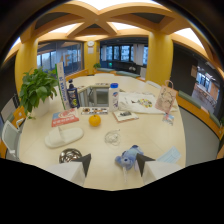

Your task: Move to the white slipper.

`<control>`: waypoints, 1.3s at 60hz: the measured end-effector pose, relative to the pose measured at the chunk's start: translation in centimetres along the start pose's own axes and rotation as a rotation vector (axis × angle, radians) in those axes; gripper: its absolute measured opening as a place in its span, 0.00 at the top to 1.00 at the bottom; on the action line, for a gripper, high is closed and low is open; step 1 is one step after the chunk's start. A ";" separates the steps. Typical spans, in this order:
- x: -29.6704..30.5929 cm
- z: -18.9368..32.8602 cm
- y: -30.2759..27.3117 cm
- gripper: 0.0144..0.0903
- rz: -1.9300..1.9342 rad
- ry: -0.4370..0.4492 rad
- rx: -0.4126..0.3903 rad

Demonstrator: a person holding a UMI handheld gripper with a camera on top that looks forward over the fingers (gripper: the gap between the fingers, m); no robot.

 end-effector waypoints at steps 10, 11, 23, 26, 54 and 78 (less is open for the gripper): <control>-1.8 -1.2 1.3 0.06 -0.021 0.030 -0.001; -2.3 -1.5 1.5 0.06 -0.023 0.033 -0.001; -8.8 -2.8 3.8 0.06 0.001 0.042 -0.023; -11.1 -3.0 4.1 0.06 0.001 0.039 -0.026; -27.2 3.5 1.5 0.06 -0.029 -0.030 -0.020; -29.3 16.5 0.4 0.06 -0.031 -0.043 -0.118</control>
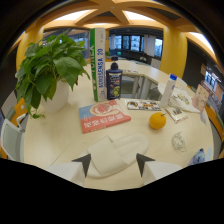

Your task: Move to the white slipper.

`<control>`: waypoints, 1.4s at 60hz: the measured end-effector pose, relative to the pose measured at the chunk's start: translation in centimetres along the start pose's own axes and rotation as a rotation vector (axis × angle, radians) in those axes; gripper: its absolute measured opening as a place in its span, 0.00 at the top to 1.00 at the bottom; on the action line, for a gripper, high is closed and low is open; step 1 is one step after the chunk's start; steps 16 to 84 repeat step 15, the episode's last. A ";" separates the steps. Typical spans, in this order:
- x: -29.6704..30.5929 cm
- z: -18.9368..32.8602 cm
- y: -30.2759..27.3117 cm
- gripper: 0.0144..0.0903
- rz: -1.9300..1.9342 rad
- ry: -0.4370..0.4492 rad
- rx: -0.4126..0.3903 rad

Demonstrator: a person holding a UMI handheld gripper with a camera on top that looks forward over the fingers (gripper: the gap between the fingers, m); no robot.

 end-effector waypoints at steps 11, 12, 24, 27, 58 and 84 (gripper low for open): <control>-0.7 2.3 0.1 0.06 0.009 -0.024 -0.036; -0.8 2.4 0.1 0.06 0.010 -0.025 -0.038; -0.8 2.6 0.1 0.06 0.010 -0.024 -0.045; -0.8 2.6 0.1 0.06 0.010 -0.024 -0.045; -0.8 2.6 0.1 0.06 0.010 -0.024 -0.045; -0.8 2.6 0.1 0.06 0.010 -0.024 -0.045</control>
